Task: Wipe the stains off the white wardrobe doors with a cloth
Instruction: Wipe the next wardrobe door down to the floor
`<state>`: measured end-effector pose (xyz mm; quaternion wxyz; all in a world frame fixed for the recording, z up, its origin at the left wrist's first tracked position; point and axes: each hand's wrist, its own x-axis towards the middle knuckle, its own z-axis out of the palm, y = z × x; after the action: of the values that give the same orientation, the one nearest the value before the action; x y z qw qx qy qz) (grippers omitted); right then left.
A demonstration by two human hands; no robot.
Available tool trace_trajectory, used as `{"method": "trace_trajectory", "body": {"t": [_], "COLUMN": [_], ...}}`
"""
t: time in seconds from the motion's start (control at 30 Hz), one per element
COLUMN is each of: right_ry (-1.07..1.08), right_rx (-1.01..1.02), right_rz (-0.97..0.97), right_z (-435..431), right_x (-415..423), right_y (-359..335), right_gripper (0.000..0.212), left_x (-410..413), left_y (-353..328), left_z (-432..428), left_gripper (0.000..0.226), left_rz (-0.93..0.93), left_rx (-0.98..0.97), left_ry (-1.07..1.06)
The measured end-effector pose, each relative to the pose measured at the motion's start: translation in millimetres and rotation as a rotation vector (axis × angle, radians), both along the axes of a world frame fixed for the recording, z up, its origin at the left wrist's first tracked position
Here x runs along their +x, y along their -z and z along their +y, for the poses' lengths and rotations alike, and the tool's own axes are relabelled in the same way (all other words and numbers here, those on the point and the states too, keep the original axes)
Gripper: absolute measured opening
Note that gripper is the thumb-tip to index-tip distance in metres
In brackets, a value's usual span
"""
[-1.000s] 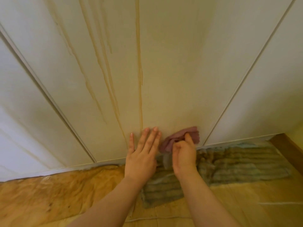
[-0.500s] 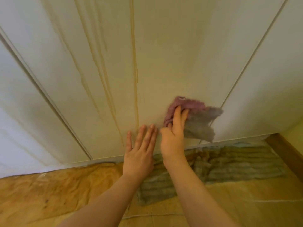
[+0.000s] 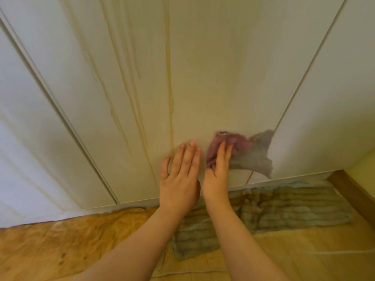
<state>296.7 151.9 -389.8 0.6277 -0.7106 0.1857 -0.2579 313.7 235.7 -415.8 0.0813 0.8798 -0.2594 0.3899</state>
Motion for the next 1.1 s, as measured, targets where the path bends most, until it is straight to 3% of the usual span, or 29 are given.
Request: {"method": "trace_trajectory", "body": {"t": [0.1,0.13,0.4,0.43,0.53,0.6,0.63,0.73,0.8,0.87,0.93,1.0,1.1], "right_ry": [0.048,0.056,0.057,0.09,0.109,0.056,0.067,0.051,0.062,0.158,0.208,0.127,0.101], "right_rx": [0.344,0.371,-0.102,-0.033,0.431,0.569,0.558,0.193,0.078,0.218,0.49,0.7,0.725], "right_rz": [0.158,0.168,-0.155,-0.14,0.014,0.051,0.014,-0.16,-0.229,-0.243,-0.044,0.114,0.115], "right_z": [-5.5,-9.0,-43.1,-41.6,-30.3,-26.8,-27.2,-27.7,-29.6,-28.2,-24.3,-17.3,-17.3], "right_x": [-3.4,-3.7,3.4,0.4,-6.4,-8.6,-7.1,0.1,8.7,10.2,6.5,-5.6,-8.2], "right_y": [20.1,19.8,-58.3,-49.9,-21.6,-21.3,-26.2,-55.0,-68.8,-66.7,-41.5,-16.6,-8.4], "right_gripper": [0.08,0.081,0.074,0.073,0.077,0.085,0.084,0.083,0.079,0.077,0.083,0.087,0.082], "left_x": [-1.6,-1.5,11.8,11.9,12.2,12.7,12.6,13.7,13.7,12.0,11.3,10.4,11.2], "left_y": [-17.3,-22.1,-45.7,-49.0,-52.9,-50.7,-49.5,-49.2,-52.4,-53.8,-54.4,-55.9,-52.9], "left_z": [-7.4,-8.2,-8.8,-8.1,-7.2,-4.9,-3.6,-2.7,-2.9,-2.4,-0.8,-1.6,-1.5], "left_gripper": [0.058,0.057,0.066,0.067,0.069,0.072,0.074,0.079,0.079,0.077,0.076,0.076,0.079], "left_rz": [-0.027,-0.035,-0.096,-0.097,-0.091,-0.082,-0.076,-0.066,-0.061,-0.071,-0.082,-0.085,-0.074], "left_rx": [-0.042,-0.043,-0.06,-0.064,-0.076,-0.078,-0.072,-0.06,-0.074,-0.073,-0.09,-0.098,-0.078], "left_ry": [-0.003,0.0,-0.053,-0.065,-0.094,-0.091,-0.092,-0.081,-0.079,-0.082,-0.076,-0.064,-0.055]}}
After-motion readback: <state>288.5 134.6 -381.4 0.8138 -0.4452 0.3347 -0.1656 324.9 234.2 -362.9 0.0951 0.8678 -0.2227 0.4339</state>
